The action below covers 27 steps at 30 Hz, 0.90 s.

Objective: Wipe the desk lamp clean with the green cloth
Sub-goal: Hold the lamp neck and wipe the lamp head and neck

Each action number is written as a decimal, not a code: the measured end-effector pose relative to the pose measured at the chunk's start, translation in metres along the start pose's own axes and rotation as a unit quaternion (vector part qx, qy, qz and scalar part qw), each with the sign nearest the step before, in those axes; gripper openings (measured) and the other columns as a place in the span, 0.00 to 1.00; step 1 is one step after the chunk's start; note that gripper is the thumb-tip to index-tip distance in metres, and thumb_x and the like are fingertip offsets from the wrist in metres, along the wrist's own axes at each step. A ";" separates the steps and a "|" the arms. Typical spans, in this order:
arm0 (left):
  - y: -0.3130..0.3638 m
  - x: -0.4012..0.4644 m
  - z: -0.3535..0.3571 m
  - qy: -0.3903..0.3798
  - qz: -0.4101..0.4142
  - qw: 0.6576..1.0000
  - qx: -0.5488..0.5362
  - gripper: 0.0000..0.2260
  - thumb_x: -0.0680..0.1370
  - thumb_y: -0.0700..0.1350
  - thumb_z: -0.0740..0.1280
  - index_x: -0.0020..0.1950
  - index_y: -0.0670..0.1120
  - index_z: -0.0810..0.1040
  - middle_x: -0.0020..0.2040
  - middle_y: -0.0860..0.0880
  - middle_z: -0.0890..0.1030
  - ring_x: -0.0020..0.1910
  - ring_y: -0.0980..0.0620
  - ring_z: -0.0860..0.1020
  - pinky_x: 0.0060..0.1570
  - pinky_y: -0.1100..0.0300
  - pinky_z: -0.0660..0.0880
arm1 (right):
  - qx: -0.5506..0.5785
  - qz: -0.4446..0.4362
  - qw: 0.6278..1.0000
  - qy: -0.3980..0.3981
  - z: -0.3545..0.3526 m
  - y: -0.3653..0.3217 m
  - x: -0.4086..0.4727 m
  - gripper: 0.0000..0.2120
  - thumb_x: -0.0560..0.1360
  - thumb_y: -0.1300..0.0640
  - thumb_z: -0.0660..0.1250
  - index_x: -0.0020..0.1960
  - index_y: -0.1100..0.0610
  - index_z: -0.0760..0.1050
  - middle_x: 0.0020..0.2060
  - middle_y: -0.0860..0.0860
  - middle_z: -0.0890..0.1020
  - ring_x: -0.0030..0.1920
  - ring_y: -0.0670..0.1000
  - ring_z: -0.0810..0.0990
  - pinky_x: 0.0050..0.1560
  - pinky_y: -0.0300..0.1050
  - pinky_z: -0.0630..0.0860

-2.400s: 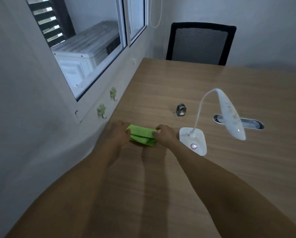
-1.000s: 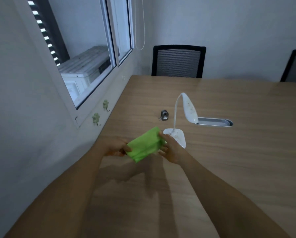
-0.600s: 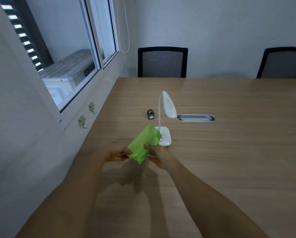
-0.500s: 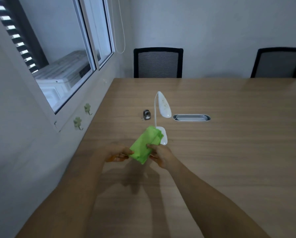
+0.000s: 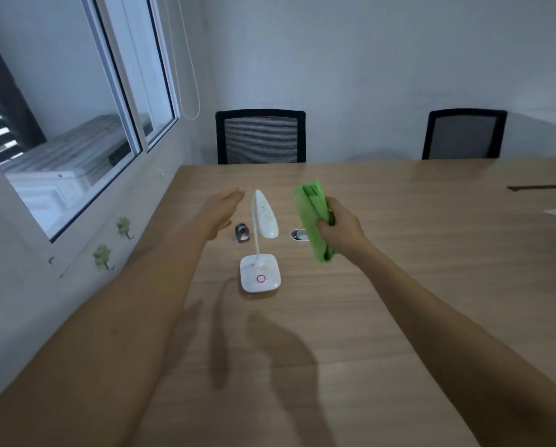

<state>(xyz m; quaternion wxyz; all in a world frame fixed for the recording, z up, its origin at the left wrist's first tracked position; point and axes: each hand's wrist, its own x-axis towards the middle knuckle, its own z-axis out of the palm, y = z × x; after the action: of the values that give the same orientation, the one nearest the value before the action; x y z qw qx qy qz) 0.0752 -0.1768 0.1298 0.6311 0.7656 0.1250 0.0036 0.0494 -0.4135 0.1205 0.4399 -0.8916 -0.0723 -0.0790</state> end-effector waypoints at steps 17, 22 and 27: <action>0.002 0.018 0.008 -0.058 0.009 0.997 0.047 0.17 0.77 0.49 0.64 0.66 0.53 0.76 0.68 0.49 0.75 0.67 0.49 0.72 0.59 0.53 0.68 | -0.149 -0.295 0.944 -0.003 0.024 -0.023 0.001 0.26 0.66 0.73 0.60 0.60 0.55 0.79 0.58 0.57 0.82 0.58 0.59 0.80 0.54 0.54 0.79; 0.003 0.016 0.008 -0.070 0.000 0.996 0.048 0.19 0.77 0.51 0.65 0.68 0.54 0.72 0.72 0.50 0.70 0.70 0.47 0.68 0.62 0.51 0.66 | -0.219 -0.414 0.883 0.025 0.010 0.003 -0.027 0.23 0.70 0.64 0.55 0.58 0.55 0.81 0.55 0.56 0.83 0.53 0.59 0.82 0.51 0.51 0.79; 0.003 0.016 0.007 -0.065 0.001 0.996 0.057 0.20 0.77 0.52 0.65 0.69 0.54 0.72 0.73 0.49 0.69 0.70 0.47 0.68 0.62 0.52 0.67 | -0.243 -0.416 0.870 0.109 -0.003 0.033 -0.037 0.22 0.71 0.65 0.56 0.58 0.53 0.80 0.56 0.54 0.83 0.53 0.58 0.82 0.52 0.49 0.77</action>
<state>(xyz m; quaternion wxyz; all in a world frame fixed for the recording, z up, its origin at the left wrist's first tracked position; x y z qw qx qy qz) 0.0928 -0.1812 0.1290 0.5932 0.7990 0.0829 -0.0528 0.0195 -0.4379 0.0897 0.1411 -0.8435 -0.3668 -0.3661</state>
